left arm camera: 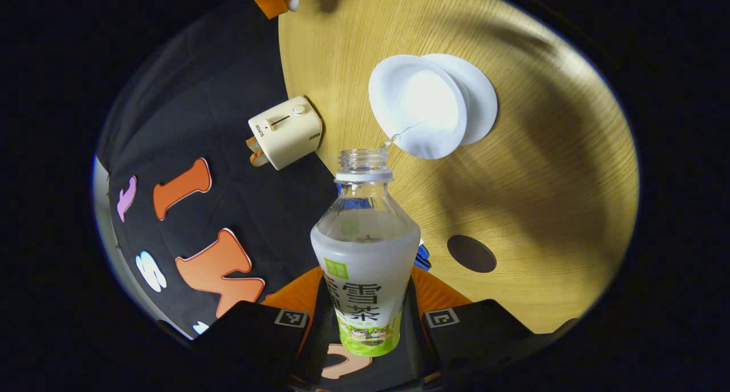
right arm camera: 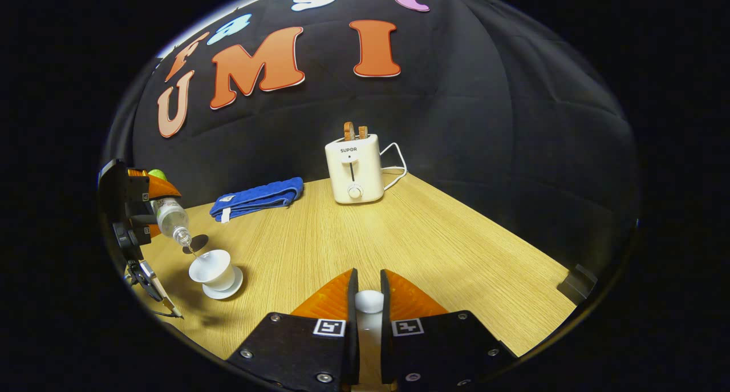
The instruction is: Open the teacup lid with one hand, grasp the water bottle and pour water into the teacup with the other hand; after pouring, place the water bottle on the coaster and then close the teacup lid.
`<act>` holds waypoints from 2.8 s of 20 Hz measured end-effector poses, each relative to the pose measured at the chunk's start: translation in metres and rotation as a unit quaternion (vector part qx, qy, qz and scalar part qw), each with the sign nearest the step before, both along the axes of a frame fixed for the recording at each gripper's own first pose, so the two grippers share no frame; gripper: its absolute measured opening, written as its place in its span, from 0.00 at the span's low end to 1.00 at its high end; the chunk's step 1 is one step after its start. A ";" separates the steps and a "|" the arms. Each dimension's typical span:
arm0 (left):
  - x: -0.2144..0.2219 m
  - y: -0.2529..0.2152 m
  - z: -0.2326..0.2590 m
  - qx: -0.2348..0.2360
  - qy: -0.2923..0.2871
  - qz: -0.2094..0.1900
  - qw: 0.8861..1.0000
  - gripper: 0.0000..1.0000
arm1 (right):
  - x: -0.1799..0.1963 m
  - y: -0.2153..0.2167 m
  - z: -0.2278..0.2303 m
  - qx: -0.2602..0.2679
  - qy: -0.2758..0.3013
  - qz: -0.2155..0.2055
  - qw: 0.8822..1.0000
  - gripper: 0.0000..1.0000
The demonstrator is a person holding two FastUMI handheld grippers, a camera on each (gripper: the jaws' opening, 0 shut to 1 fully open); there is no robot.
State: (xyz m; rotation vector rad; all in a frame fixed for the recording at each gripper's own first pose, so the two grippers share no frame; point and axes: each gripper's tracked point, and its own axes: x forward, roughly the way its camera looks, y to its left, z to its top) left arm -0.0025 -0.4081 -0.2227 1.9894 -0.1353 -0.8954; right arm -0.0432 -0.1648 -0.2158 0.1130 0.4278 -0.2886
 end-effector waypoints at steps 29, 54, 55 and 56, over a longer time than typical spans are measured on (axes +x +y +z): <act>-0.001 0.033 -0.033 -0.487 0.342 0.368 0.714 0.56 | 0.022 0.046 0.022 -0.008 -0.008 0.053 0.999 0.15; 0.124 0.001 -0.074 -0.679 0.338 0.442 0.479 0.58 | 0.060 0.077 0.030 -0.028 -0.003 0.068 0.997 0.15; 0.127 -0.002 -0.072 -0.681 0.338 0.437 0.481 0.59 | 0.062 0.078 0.029 -0.030 0.000 0.068 0.997 0.15; 0.127 -0.004 -0.073 -0.680 0.340 0.436 0.482 0.58 | 0.064 0.079 0.027 -0.029 0.002 0.069 0.997 0.15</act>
